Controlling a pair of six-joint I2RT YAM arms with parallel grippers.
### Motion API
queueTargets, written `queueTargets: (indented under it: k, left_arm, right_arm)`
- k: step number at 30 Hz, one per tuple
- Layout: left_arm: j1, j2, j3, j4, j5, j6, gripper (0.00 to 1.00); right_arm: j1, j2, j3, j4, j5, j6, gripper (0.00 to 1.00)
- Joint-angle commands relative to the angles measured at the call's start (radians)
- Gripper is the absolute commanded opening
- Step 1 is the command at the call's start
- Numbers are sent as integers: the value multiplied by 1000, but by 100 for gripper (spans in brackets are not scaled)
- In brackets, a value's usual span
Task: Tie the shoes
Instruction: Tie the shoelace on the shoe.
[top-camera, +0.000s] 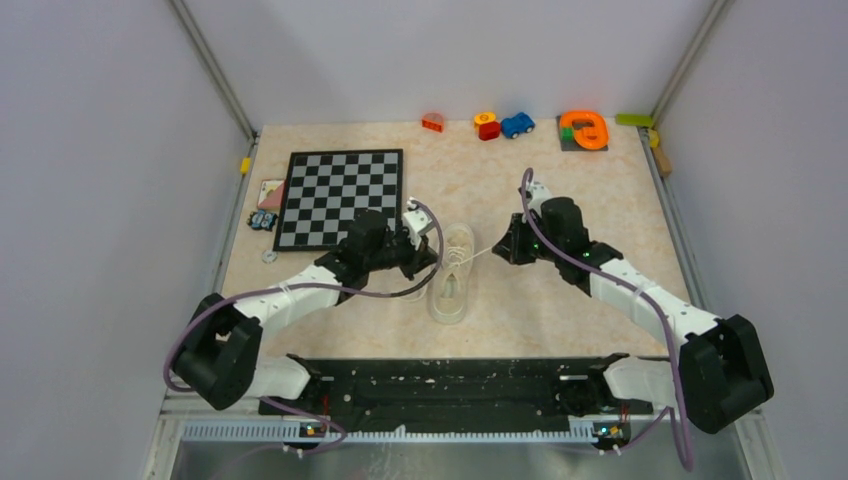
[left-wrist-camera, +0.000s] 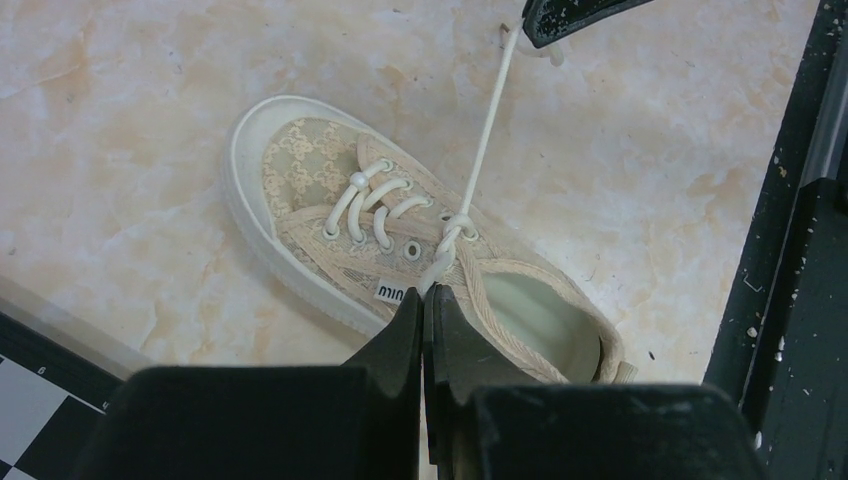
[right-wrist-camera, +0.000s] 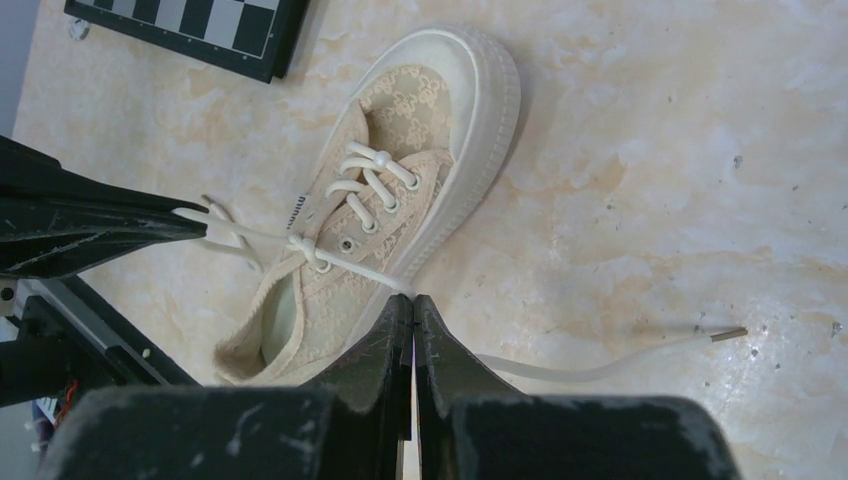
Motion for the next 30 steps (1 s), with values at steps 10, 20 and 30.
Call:
queueTargets:
  k: [10, 20, 30]
  left_arm:
    - [0, 44, 67, 35, 65, 64, 0]
    - [0, 74, 49, 173, 71, 75, 1]
    - [0, 134, 33, 341, 114, -13, 4]
  right_arm:
    - [12, 26, 94, 20, -102, -39, 0]
    - [25, -3, 45, 147, -239, -31, 0]
    - [63, 44, -16, 291, -202, 20, 0]
